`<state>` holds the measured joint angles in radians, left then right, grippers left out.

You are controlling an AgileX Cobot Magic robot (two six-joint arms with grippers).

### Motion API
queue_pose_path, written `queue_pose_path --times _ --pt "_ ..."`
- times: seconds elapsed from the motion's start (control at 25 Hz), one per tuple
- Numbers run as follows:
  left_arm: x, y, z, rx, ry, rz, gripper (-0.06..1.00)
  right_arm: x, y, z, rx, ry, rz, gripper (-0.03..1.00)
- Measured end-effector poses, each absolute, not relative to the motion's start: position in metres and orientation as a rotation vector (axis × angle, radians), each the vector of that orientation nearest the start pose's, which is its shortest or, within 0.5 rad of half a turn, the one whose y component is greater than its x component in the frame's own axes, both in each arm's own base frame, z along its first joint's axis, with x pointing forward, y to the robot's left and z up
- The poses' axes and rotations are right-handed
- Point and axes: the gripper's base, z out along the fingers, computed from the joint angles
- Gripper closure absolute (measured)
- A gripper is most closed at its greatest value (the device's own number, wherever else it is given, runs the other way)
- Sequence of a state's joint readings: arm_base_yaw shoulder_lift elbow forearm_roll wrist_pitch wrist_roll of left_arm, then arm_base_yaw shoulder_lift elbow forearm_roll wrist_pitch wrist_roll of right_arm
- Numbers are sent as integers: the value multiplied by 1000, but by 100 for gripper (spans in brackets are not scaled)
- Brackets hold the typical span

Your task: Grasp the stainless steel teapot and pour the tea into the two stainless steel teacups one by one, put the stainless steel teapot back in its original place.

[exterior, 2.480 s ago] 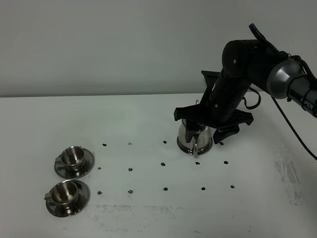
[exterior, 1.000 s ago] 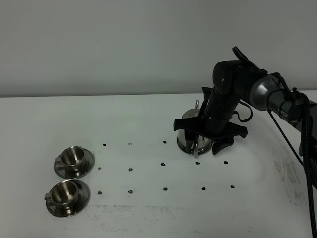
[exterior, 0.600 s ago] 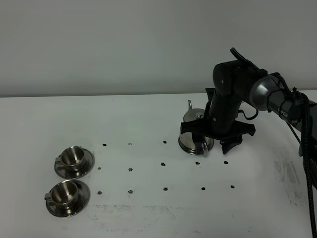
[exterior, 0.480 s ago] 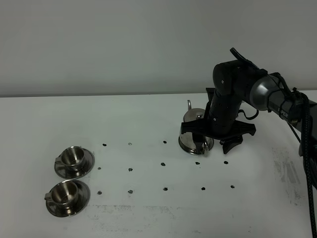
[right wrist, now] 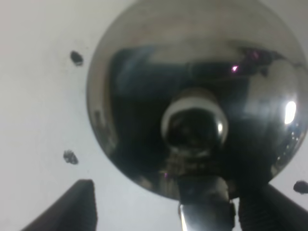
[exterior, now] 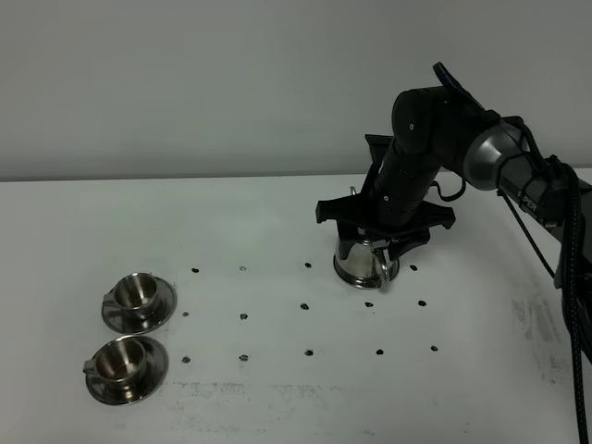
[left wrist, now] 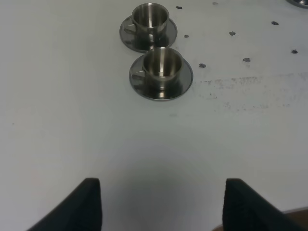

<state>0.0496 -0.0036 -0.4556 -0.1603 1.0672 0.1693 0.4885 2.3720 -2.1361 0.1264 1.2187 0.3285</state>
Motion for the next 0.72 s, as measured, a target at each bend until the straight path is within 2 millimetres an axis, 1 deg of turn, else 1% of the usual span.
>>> queue_pose_path --times 0.16,0.36,0.56,0.72 --pt "-1 -13 265 129 2077 -60 40 434 247 188 -274 2972 285 37" --pt "-1 -13 265 129 2077 -60 40 433 248 188 -312 2968 283 37" --pt "-1 -13 265 129 2077 -60 40 434 248 188 -314 2968 279 37" --pt "-1 -13 265 129 2077 -60 40 434 247 188 -278 2970 270 38"
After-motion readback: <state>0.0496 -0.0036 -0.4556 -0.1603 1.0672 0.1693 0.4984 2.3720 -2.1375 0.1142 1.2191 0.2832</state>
